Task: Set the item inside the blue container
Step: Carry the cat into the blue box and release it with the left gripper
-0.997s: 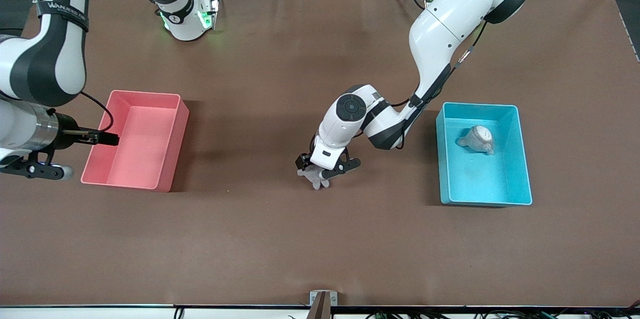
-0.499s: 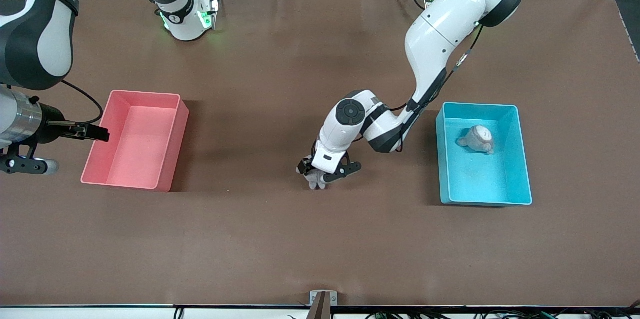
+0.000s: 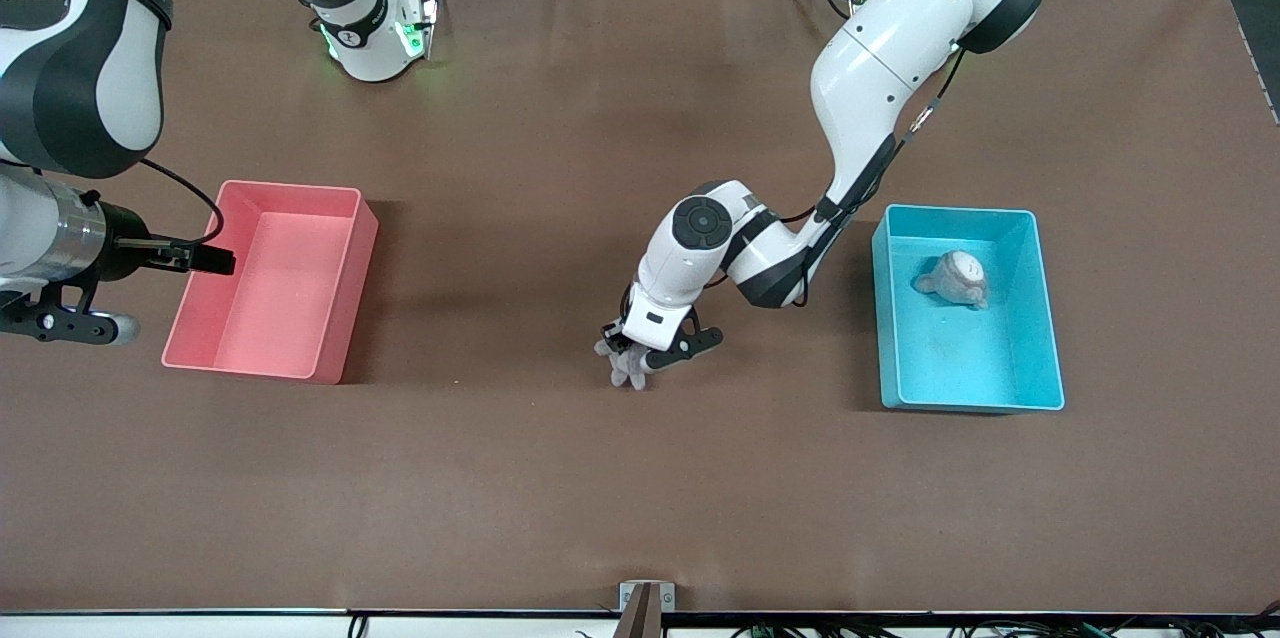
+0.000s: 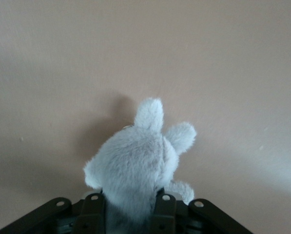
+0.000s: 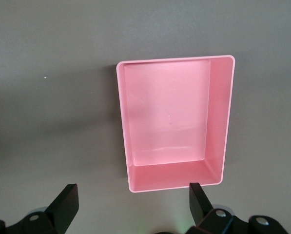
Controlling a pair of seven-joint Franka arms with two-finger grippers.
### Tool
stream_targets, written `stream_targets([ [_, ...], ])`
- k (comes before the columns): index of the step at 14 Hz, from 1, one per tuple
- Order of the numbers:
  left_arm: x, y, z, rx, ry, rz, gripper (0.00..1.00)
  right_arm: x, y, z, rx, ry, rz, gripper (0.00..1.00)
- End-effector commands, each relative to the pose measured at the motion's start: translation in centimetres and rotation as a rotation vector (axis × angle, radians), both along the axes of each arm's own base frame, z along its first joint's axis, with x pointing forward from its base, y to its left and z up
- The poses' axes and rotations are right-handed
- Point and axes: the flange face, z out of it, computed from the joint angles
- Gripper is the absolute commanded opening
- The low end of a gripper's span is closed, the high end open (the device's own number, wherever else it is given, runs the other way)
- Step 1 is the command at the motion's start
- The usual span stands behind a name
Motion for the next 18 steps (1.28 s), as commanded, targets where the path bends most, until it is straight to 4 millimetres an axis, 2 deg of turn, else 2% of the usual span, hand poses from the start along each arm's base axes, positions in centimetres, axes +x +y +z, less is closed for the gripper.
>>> stream_targets([
  [1,2.0,2.7,3.9,0.024,-0.007,0.045,0.33,-0.6,-0.4,0.2,0.012,0.017,-0.02,1.0],
  [2,3.1,4.5,5.0,0.048,0.016,0.065,0.33,-0.6,-0.4,0.1,0.019,0.02,-0.021,1.0],
  [3,3.3,5.5,6.6,0.068,0.035,0.067,0.33,-0.7,-1.0,0.1,0.045,0.022,-0.021,1.0],
  [5,3.9,8.7,10.1,0.123,0.036,0.037,0.33,-0.7,-2.3,0.2,0.087,0.021,-0.015,1.0],
  [7,4.2,13.5,12.6,0.149,0.032,0.009,0.33,-1.1,-2.2,1.3,0.074,0.009,0.025,1.0],
  [8,4.2,16.0,13.3,0.159,0.033,-0.011,0.33,-1.5,-2.0,1.6,0.061,0.005,0.017,1.0],
  [10,4.2,22.1,15.0,0.17,0.042,-0.039,0.33,-2.4,-2.0,2.0,0.055,-0.005,0.022,1.0],
  [12,4.0,28.0,15.9,0.19,0.086,-0.082,0.33,-3.3,-3.0,2.4,0.075,-0.019,0.014,1.0],
  [14,4.0,33.5,16.4,0.213,0.155,-0.157,0.33,-4.5,-2.6,2.8,0.063,-0.039,0.03,1.0],
  [18,4.2,39.7,14.7,0.263,0.211,-0.23,0.33,-6.9,-2.1,2.8,0.051,-0.076,0.043,1.0],
])
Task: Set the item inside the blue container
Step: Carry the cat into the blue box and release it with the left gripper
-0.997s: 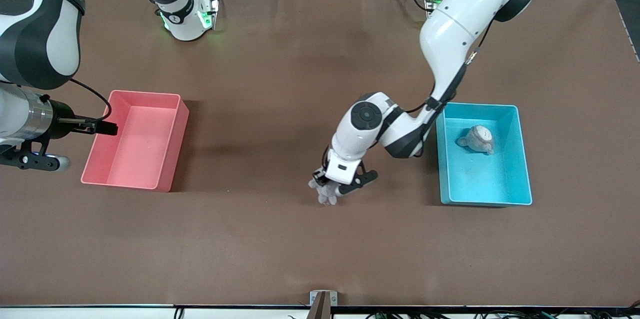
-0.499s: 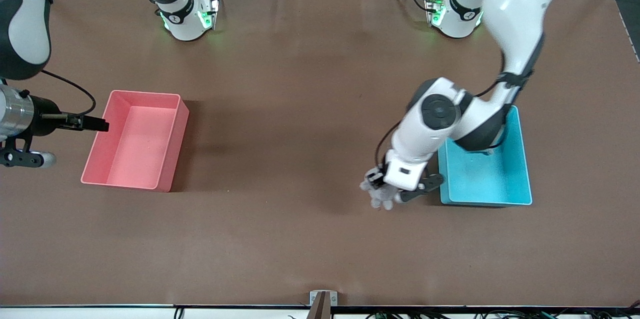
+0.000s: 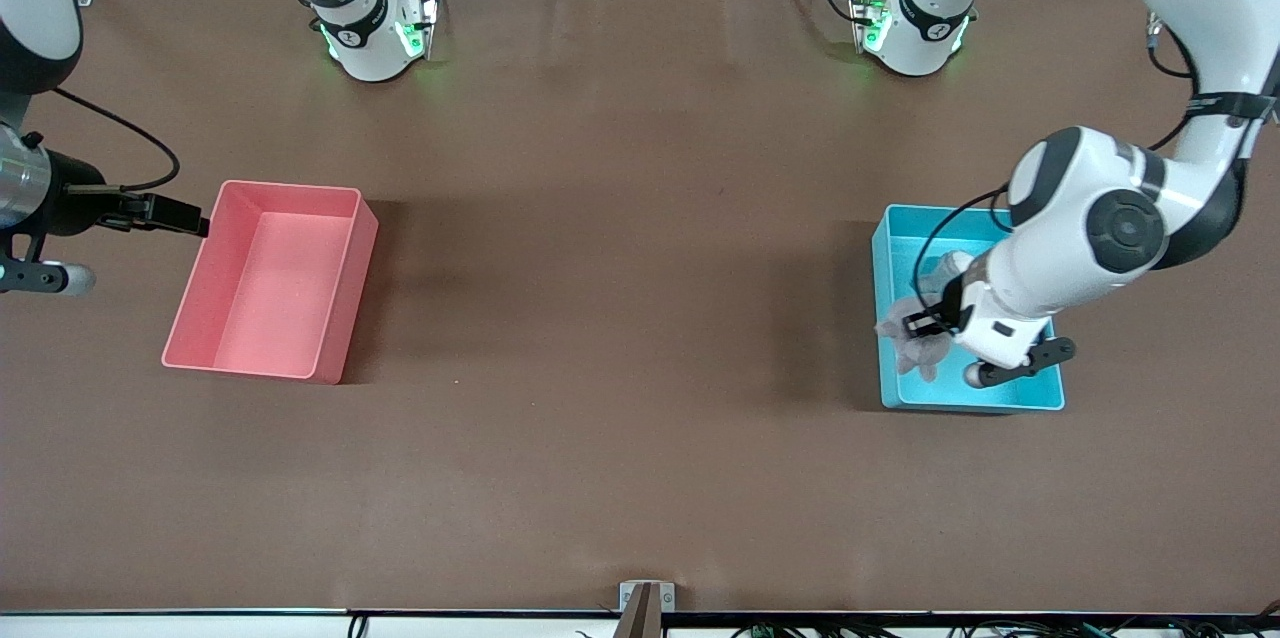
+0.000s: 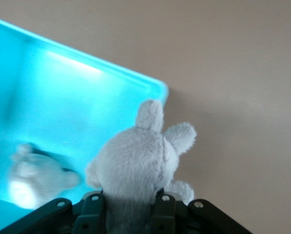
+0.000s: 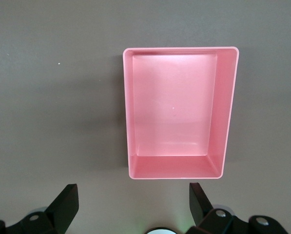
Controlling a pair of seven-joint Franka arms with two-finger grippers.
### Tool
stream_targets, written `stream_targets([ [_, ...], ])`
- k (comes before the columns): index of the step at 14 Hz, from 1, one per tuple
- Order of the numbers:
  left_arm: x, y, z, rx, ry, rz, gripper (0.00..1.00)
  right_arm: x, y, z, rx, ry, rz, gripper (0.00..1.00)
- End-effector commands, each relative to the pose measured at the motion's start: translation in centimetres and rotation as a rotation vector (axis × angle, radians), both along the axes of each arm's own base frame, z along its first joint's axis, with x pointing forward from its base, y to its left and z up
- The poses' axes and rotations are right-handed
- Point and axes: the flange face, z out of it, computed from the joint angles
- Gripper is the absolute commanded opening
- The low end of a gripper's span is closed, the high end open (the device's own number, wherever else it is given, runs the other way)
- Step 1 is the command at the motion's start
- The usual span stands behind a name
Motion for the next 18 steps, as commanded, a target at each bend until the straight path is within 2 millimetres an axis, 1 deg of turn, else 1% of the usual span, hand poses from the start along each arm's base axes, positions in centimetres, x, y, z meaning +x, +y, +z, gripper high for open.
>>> stream_targets([
  [1,-0.6,2.1,-1.3,0.066,0.006,-0.061,0.33,-2.7,0.2,-0.1,-0.025,-0.025,-0.006,1.0],
  [2,-0.2,4.0,-3.0,0.096,0.014,-0.08,0.33,-3.2,0.1,0.7,-0.026,-0.033,-0.007,1.0],
  [3,0.0,4.9,-4.0,0.106,0.015,-0.085,0.33,-3.6,0.1,1.4,-0.026,-0.04,-0.009,1.0],
  [4,0.1,5.6,-4.9,0.115,0.019,-0.089,0.33,-4.5,0.0,2.0,-0.026,-0.051,-0.009,1.0],
  [5,0.2,6.5,-6.3,0.126,0.032,-0.1,0.33,-5.4,0.1,2.8,-0.027,-0.069,-0.011,1.0],
  [7,0.4,8.2,-8.7,0.153,0.044,-0.114,0.33,-6.6,0.2,4.4,-0.028,-0.091,-0.01,1.0],
  [8,0.5,8.6,-9.6,0.159,0.043,-0.121,0.33,-7.0,0.2,5.0,-0.026,-0.103,-0.01,1.0],
  [10,0.9,9.6,-11.1,0.161,0.034,-0.115,0.34,-7.0,-0.1,5.2,-0.026,-0.112,-0.015,1.0],
  [13,1.0,9.8,-12.2,0.146,0.029,-0.111,0.35,-6.5,-0.5,5.4,-0.021,-0.137,-0.024,1.0],
  [15,0.9,10.1,-12.7,0.147,0.038,-0.101,0.44,-6.4,-0.6,6.2,-0.019,-0.154,-0.025,1.0],
  [16,0.9,10.3,-12.5,0.15,0.036,-0.097,0.7,-6.4,-0.6,6.3,-0.019,-0.159,-0.025,1.0],
  [17,0.9,10.5,-12.2,0.157,0.038,-0.094,1.0,-6.4,-0.6,6.3,-0.019,-0.157,-0.025,1.0],
  [18,1.0,10.8,-11.6,0.166,0.032,-0.09,1.0,-6.4,-0.6,6.2,-0.019,-0.151,-0.027,1.0],
])
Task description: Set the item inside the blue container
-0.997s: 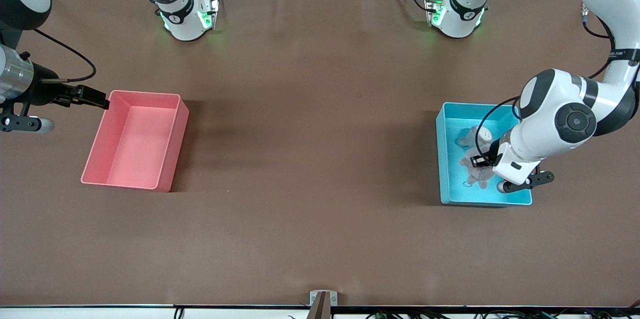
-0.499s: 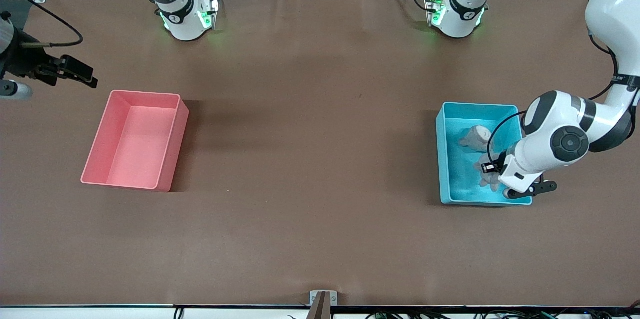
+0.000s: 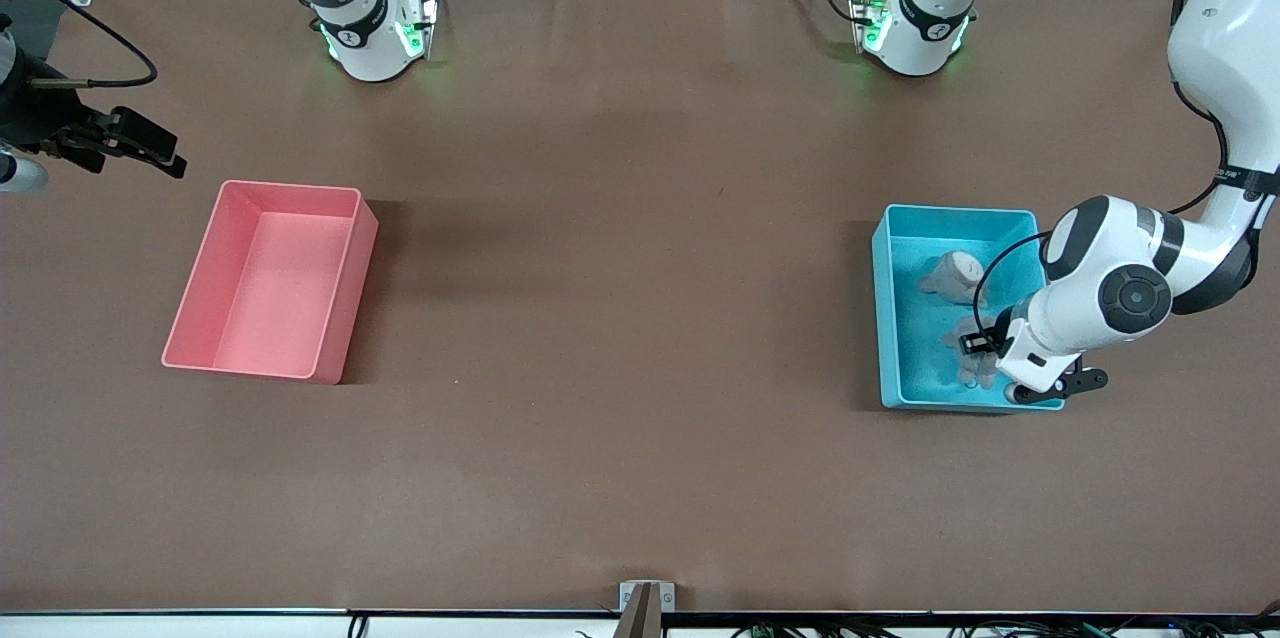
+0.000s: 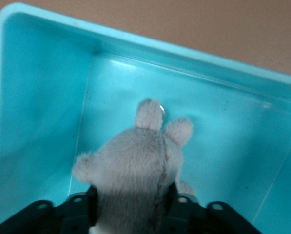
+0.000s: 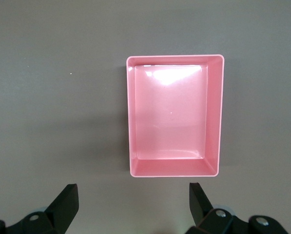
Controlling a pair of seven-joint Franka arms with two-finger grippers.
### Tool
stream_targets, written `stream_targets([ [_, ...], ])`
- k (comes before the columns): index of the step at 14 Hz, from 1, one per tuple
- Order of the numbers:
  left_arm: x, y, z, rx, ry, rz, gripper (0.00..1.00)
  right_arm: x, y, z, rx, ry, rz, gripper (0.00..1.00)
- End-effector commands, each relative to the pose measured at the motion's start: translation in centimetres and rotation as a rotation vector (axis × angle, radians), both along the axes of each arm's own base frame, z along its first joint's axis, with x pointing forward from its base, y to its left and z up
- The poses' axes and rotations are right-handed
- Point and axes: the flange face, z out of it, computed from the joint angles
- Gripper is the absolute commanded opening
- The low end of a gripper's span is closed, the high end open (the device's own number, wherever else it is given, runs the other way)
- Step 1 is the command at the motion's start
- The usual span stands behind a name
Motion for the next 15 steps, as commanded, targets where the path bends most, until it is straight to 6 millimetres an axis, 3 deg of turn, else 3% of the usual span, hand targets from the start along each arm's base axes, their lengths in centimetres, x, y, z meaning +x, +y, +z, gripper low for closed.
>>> stream_targets([
  [1,0.4,0.9,2.1,0.041,-0.028,-0.004,1.0,-0.4,-0.4,0.3,-0.014,-0.002,-0.018,1.0],
  [6,-0.4,1.0,4.8,0.075,0.024,0.015,1.0,0.2,-0.9,1.5,-0.025,-0.026,0.037,1.0],
  [9,-1.2,1.9,6.9,0.077,0.071,-0.018,1.0,-0.6,-1.7,1.9,-0.019,0.013,0.049,1.0],
  [13,-1.9,4.0,12.7,-0.002,0.124,-0.081,1.0,-0.7,-1.7,2.2,-0.017,0.031,0.039,1.0],
  [15,-2.7,6.1,15.7,-0.03,0.162,-0.096,1.0,-0.7,-1.5,2.5,-0.015,0.021,0.045,1.0],
])
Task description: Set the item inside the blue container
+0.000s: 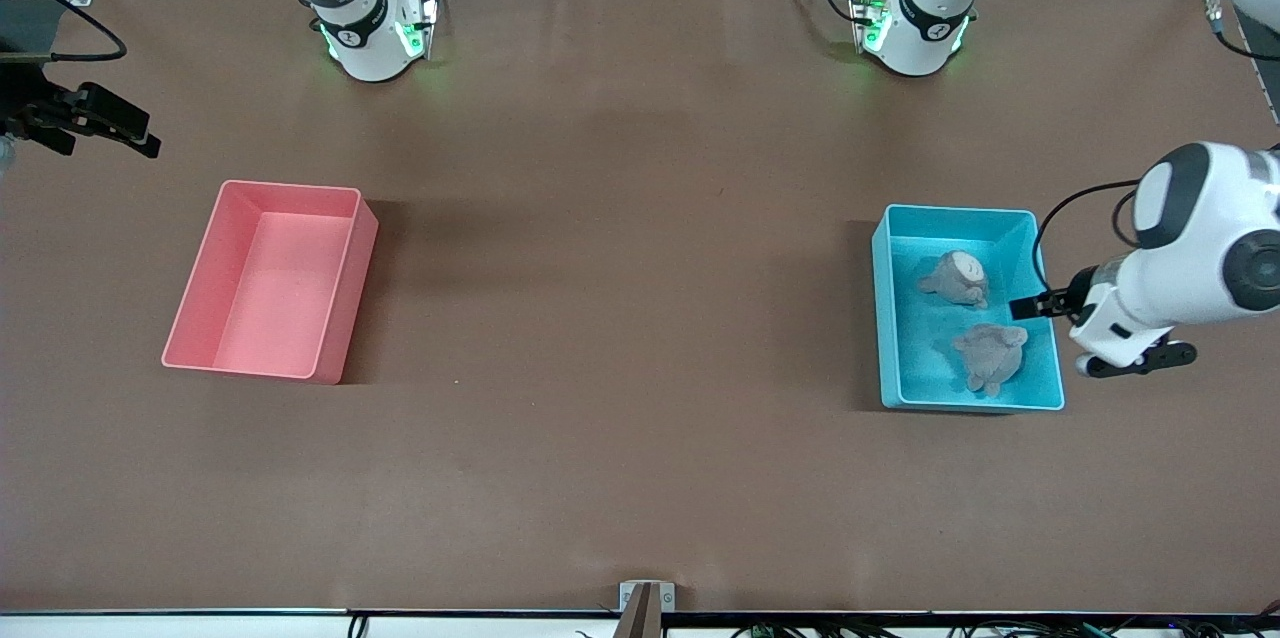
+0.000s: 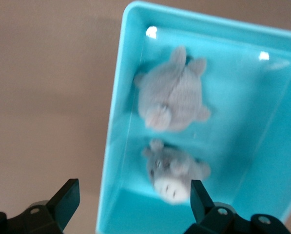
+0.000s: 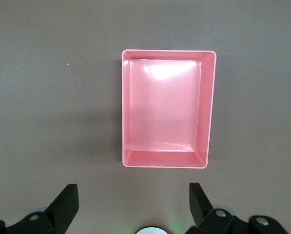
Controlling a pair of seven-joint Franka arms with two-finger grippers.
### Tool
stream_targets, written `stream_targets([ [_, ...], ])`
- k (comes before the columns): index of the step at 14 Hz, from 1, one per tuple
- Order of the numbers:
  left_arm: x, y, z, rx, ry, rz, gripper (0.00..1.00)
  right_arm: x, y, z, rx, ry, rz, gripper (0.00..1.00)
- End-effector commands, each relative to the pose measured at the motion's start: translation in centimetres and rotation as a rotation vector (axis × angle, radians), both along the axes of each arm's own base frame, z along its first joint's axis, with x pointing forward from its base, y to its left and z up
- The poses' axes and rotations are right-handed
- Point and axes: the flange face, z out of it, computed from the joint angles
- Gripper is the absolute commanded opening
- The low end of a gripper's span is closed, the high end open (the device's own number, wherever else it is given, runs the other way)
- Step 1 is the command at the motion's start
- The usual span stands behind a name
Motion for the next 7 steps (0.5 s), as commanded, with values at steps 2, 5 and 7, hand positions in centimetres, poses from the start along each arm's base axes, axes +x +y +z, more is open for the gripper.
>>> stream_targets([
  [2,-2.0,2.2,6.8,-0.031,0.009,-0.031,1.0,0.0,-0.1,1.4,-0.011,-0.008,0.013,1.0],
  [5,-4.4,4.0,12.4,-0.096,-0.024,-0.031,1.0,-0.7,-0.3,3.2,-0.013,0.0,0.012,1.0],
  [7,-5.8,4.6,15.3,-0.094,-0.047,-0.016,1.0,-0.9,-0.2,3.7,-0.012,0.0,0.01,1.0],
])
